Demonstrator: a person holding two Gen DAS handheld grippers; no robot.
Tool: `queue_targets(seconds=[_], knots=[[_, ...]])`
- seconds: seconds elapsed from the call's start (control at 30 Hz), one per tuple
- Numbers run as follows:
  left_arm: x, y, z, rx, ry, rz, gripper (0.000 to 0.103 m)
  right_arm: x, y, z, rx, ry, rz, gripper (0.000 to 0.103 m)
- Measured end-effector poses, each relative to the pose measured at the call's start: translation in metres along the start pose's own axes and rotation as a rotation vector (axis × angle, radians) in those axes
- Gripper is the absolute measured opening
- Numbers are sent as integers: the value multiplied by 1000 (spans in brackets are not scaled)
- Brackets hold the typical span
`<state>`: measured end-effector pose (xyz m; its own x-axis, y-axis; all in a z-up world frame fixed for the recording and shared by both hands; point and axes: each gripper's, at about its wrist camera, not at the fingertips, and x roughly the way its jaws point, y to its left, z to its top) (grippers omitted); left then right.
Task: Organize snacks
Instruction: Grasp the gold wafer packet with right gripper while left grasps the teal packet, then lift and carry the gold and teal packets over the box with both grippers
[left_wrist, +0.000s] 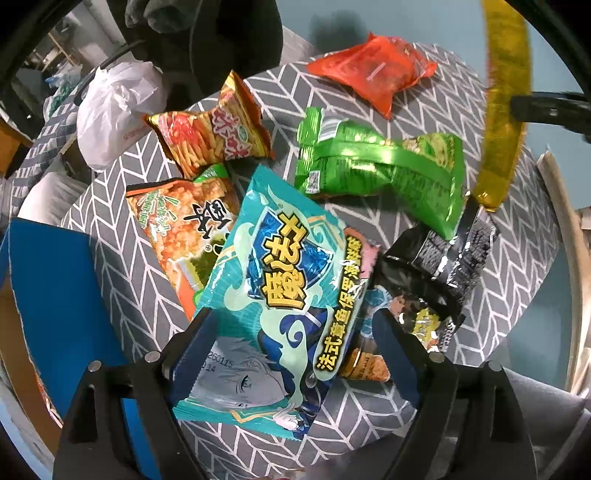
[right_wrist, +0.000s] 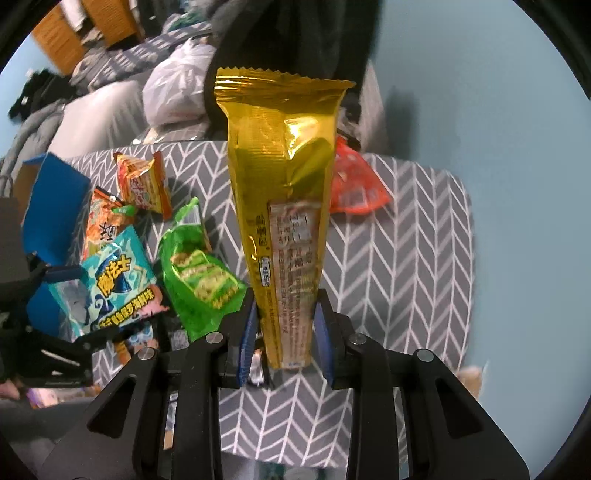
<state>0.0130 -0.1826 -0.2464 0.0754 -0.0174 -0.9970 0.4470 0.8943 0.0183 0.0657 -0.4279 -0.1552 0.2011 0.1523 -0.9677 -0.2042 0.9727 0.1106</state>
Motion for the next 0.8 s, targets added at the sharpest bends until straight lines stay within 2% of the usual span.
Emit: queue_targets(seconds=[0.13, 0.3, 0.63, 0.7, 0.77, 0.8], knots=[[13, -2, 3, 10, 18, 24, 87, -10, -10, -13, 84, -16, 17, 27], [24, -9, 6, 42, 14, 63, 93, -24, -21, -27, 162, -53, 26, 27], [42, -13, 6, 53, -18, 159, 93, -35, -21, -42, 221, -82, 42, 28], [41, -10, 5, 49, -30, 158, 91, -37, -18, -45, 224, -83, 50, 28], [36, -7, 3, 45, -48, 163, 78, -37, -15, -47, 222, -84, 49, 28], [32, -4, 2, 42, -56, 166, 75, -38, -13, -48, 221, -86, 53, 28]])
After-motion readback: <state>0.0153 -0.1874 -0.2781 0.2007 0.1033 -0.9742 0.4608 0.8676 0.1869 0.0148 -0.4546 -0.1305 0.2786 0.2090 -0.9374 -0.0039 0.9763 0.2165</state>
